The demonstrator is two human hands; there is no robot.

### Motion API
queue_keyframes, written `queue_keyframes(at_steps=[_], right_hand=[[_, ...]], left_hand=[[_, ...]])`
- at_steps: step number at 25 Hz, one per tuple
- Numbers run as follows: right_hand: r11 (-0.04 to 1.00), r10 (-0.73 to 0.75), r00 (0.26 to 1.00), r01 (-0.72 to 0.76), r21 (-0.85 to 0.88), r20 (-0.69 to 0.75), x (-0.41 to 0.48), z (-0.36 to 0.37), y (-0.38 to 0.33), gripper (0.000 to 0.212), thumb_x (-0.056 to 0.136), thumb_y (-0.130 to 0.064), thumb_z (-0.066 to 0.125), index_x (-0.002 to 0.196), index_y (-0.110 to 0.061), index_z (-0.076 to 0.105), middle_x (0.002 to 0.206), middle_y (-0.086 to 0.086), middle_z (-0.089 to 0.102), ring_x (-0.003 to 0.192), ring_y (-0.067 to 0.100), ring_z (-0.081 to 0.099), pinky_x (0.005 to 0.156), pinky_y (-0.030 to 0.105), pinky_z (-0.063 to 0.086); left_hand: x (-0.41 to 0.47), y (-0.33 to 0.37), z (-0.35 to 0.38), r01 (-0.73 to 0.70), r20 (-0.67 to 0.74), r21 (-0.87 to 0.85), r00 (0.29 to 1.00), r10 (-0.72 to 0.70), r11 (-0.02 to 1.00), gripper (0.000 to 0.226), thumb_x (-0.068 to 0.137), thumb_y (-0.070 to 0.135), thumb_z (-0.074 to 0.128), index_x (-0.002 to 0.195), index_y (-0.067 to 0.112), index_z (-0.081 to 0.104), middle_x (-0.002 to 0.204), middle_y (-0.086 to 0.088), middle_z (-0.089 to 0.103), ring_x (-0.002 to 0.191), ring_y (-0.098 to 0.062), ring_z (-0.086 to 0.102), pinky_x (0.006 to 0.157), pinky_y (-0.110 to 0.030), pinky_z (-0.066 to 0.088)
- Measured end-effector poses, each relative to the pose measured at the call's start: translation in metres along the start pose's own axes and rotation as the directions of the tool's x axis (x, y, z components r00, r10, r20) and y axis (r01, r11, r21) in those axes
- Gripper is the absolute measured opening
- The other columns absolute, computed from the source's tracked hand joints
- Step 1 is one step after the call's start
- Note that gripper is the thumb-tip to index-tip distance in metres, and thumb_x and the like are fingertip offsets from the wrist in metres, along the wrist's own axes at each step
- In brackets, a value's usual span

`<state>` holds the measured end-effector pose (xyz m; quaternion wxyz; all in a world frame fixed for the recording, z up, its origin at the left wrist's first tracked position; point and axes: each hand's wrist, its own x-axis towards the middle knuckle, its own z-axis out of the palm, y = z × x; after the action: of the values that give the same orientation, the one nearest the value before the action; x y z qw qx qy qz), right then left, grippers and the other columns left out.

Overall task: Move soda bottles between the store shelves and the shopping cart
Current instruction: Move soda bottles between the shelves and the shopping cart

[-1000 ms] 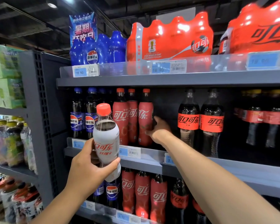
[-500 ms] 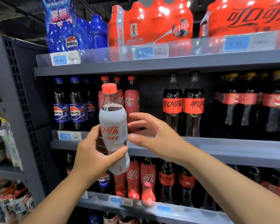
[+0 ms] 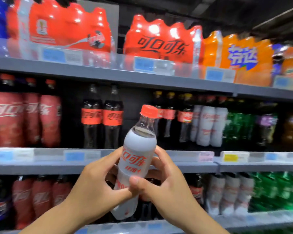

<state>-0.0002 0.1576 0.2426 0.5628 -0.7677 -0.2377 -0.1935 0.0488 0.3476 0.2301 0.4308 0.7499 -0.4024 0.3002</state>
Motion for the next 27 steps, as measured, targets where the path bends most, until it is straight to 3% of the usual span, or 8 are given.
queue_keyframes(at_steps=[4,6,9,12,16,21,24,27], right_hand=[[0.999,-0.051,0.974,0.048,-0.02,-0.22,-0.027,-0.089,0.008,0.072,0.072,-0.039,0.087,0.134,-0.051,0.051,0.123,-0.009,0.07,0.112,0.013,0.069,0.093,0.044,0.059],[0.991,-0.128,0.924,0.128,-0.025,-0.36,-0.035,-0.14,0.013,0.07,0.069,-0.037,0.093,0.126,-0.052,0.055,0.119,-0.005,0.072,0.11,0.014,0.07,0.093,0.036,0.058],[0.974,-0.209,0.855,0.226,-0.022,-0.474,-0.039,-0.219,0.023,0.068,0.064,-0.023,0.084,0.119,-0.054,0.057,0.114,-0.002,0.074,0.103,0.009,0.071,0.082,0.021,0.058],[0.965,-0.251,0.844,0.255,-0.057,-0.474,-0.038,-0.29,0.032,0.068,0.068,-0.017,0.08,0.123,-0.049,0.054,0.117,-0.006,0.072,0.108,0.013,0.071,0.082,0.02,0.057],[0.981,-0.196,0.863,0.172,-0.094,-0.466,-0.023,-0.349,0.06,0.066,0.08,-0.023,0.079,0.133,-0.046,0.046,0.12,-0.013,0.07,0.111,0.008,0.069,0.089,0.026,0.057],[0.993,-0.113,0.901,0.088,-0.078,-0.418,0.01,-0.374,0.09,0.065,0.087,-0.014,0.079,0.126,-0.055,0.046,0.122,-0.007,0.068,0.108,0.007,0.07,0.091,0.033,0.058],[0.998,-0.013,0.931,-0.011,-0.064,-0.364,0.033,-0.381,0.097,0.067,0.089,-0.022,0.078,0.14,-0.044,0.04,0.123,-0.013,0.065,0.111,0.005,0.067,0.097,0.04,0.058],[0.985,0.052,0.947,-0.101,-0.139,-0.317,0.047,-0.383,0.108,0.066,0.088,-0.023,0.079,0.138,-0.039,0.041,0.123,-0.013,0.065,0.114,0.01,0.064,0.103,0.043,0.053]], left_hand=[[0.037,0.027,0.069,-0.052,0.108,-0.036,0.993,0.056,0.998,0.087,0.074,0.062,0.076,0.15,0.04,0.039,0.128,0.025,0.061,0.119,-0.002,0.061,0.094,-0.015,0.048],[0.052,0.038,0.1,-0.052,0.094,-0.047,0.994,0.057,0.998,0.076,0.081,0.058,0.069,0.148,0.038,0.041,0.128,0.024,0.06,0.122,-0.003,0.058,0.098,-0.012,0.043],[0.069,0.052,0.143,-0.025,0.045,-0.002,0.999,0.025,1.0,0.058,0.087,0.056,0.06,0.141,0.041,0.046,0.128,0.024,0.059,0.125,-0.004,0.056,0.1,-0.014,0.043],[0.084,0.063,0.185,0.044,0.017,0.032,0.999,-0.045,0.999,0.05,0.087,0.059,0.054,0.134,0.042,0.048,0.128,0.028,0.057,0.125,-0.001,0.054,0.1,-0.015,0.042],[0.106,0.075,0.226,0.064,-0.005,0.158,0.998,-0.064,0.985,0.047,0.089,0.055,0.052,0.131,0.035,0.054,0.126,0.025,0.058,0.124,0.0,0.053,0.095,-0.013,0.043],[0.123,0.078,0.248,0.038,0.042,0.334,0.998,-0.055,0.942,0.044,0.093,0.046,0.055,0.129,0.022,0.062,0.124,0.017,0.057,0.118,-0.003,0.052,0.102,-0.025,0.041],[0.131,0.074,0.25,0.069,0.037,0.389,0.995,-0.091,0.919,0.037,0.096,0.034,0.063,0.13,0.02,0.061,0.125,0.013,0.057,0.12,-0.008,0.052,0.102,-0.028,0.041],[0.136,0.073,0.248,0.101,0.023,0.431,0.992,-0.123,0.897,0.039,0.095,0.029,0.066,0.133,0.02,0.059,0.129,0.012,0.057,0.122,-0.008,0.051,0.102,-0.025,0.037]])
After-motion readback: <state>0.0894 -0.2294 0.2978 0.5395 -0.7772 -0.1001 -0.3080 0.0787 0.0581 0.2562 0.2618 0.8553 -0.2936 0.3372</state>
